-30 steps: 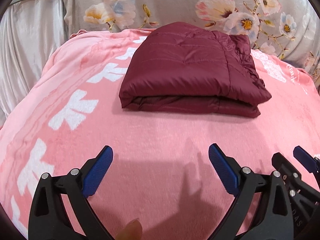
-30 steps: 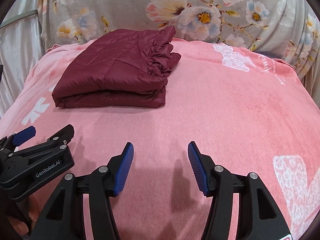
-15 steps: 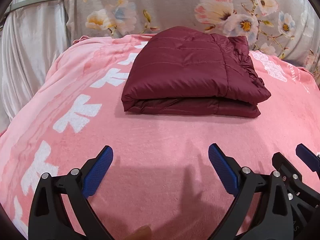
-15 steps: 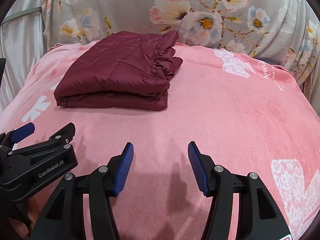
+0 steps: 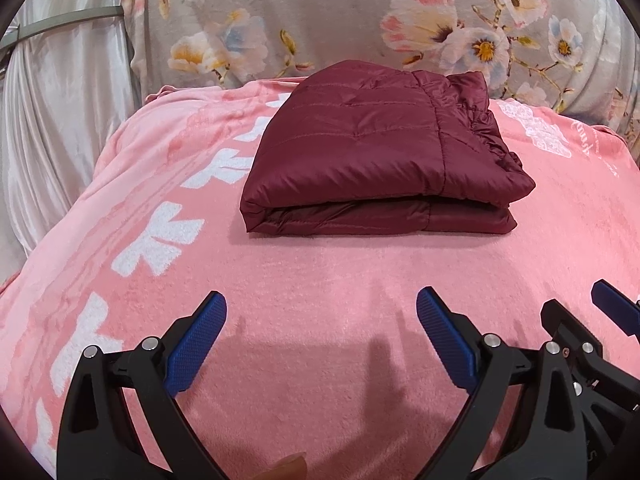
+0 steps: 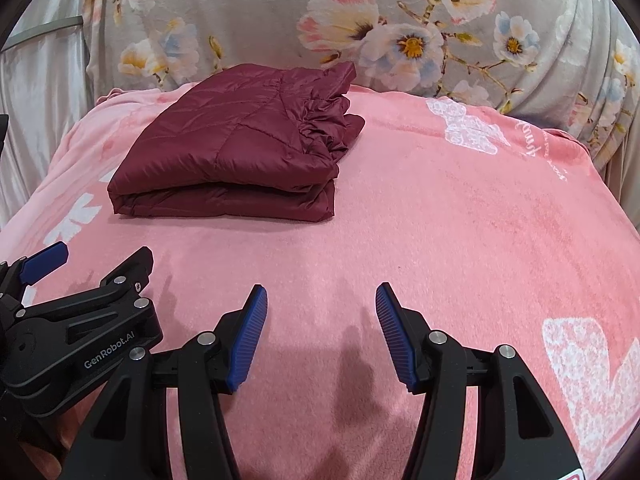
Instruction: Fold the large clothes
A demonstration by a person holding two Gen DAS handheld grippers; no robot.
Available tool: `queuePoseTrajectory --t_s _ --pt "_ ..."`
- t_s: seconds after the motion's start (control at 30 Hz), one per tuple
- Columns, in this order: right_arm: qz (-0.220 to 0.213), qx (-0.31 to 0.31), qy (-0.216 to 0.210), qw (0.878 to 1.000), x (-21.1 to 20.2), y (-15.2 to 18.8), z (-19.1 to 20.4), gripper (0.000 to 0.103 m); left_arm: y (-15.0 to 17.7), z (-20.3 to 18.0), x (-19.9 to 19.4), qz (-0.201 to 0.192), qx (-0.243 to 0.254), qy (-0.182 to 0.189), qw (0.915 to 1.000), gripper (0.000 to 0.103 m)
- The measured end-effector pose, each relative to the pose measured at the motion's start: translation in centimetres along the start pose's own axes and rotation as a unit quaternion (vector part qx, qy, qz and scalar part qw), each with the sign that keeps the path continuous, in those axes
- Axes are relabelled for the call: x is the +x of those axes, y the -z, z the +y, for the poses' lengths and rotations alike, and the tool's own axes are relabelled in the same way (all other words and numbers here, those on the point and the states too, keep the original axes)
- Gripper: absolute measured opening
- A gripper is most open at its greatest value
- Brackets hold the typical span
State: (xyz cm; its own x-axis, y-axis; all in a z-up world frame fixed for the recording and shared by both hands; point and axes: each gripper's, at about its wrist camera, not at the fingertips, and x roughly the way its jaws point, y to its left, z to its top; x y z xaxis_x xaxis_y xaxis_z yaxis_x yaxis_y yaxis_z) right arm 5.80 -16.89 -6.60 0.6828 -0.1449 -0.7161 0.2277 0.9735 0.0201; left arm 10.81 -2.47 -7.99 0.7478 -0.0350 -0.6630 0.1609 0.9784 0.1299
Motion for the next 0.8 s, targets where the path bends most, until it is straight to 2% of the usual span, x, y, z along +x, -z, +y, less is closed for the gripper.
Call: queuePoseTrajectory --t_s 0.8 --pt "0.003 -0.004 0.001 1.000 0.13 0.02 0.04 0.056 0.04 -0.56 0.02 0.004 0.009 0.010 0.9999 0.090"
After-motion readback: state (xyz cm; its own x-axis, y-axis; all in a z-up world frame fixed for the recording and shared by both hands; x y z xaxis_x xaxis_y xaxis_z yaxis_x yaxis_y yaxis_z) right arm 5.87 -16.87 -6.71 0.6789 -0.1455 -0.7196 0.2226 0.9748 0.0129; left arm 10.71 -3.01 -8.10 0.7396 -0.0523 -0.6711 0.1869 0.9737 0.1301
